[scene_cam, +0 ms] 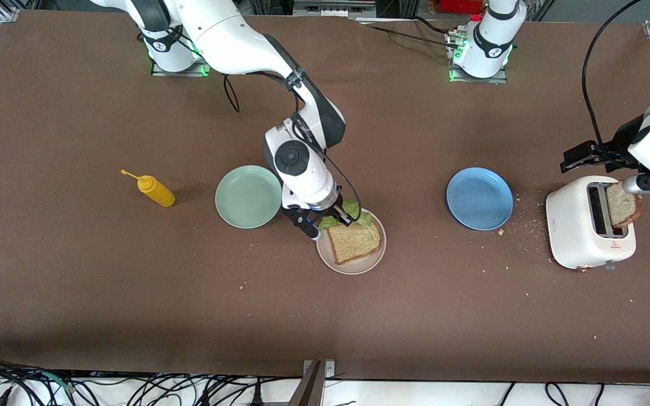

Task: Make sandwich in beige plate with both arms
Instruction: 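Lower the lettuce leaf onto the bread and open the right gripper, then draw the right gripper back while the left gripper grasps the toaster bread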

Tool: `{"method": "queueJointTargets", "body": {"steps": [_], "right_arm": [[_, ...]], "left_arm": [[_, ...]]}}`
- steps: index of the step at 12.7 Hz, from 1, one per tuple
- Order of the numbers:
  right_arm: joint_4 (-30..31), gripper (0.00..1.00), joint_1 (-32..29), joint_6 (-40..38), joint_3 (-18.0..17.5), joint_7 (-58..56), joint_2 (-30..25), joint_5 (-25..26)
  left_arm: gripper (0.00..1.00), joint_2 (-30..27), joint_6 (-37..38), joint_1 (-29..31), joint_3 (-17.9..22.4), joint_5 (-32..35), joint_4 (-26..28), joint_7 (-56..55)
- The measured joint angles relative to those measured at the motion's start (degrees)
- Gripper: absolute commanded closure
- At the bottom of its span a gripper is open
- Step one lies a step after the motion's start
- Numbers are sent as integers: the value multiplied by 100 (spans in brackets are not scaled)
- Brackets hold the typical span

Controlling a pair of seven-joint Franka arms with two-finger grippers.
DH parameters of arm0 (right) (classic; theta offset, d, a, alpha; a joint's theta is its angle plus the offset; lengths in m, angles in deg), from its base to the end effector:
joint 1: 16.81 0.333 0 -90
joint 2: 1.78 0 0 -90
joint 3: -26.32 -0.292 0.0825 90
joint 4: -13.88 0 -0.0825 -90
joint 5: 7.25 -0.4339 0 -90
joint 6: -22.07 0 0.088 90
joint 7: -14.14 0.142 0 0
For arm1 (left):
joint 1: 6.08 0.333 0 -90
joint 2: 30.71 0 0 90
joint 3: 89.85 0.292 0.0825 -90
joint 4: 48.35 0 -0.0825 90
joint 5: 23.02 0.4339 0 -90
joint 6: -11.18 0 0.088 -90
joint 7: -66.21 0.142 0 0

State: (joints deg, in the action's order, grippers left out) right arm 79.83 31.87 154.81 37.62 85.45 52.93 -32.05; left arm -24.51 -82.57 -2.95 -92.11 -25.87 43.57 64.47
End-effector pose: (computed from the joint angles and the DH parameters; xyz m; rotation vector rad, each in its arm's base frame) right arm 0.6136 0.5451 0.1738 -2.6432 1.0408 0.0417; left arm 0.6317 0.0036 0.4867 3.0852 0.0783 -0.1183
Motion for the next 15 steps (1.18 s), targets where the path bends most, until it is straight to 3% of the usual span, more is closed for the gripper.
{"method": "queueJointTargets", "body": {"steps": [1,2,5,7,11,15], "right_arm": [[-1,46,1,2,-2,-1,0,0],[-1,37,1,24,-2,-3,2,0],[-2,20,1,237,-2,-6,57,0],[-5,14,0,315,-2,-11,72,2],[-93,14,-57,298,44,-79,68,57],[-285,2,-117,-768,551,-1077,-174,104]], "left_arm": [[0,0,0,0,0,0,0,0],[0,0,0,0,0,0,0,0],[0,3,0,-1,0,0,0,0],[0,3,0,-1,0,0,0,0],[0,8,0,-1,0,0,0,0],[0,44,-89,20,16,115,30,0]]}}
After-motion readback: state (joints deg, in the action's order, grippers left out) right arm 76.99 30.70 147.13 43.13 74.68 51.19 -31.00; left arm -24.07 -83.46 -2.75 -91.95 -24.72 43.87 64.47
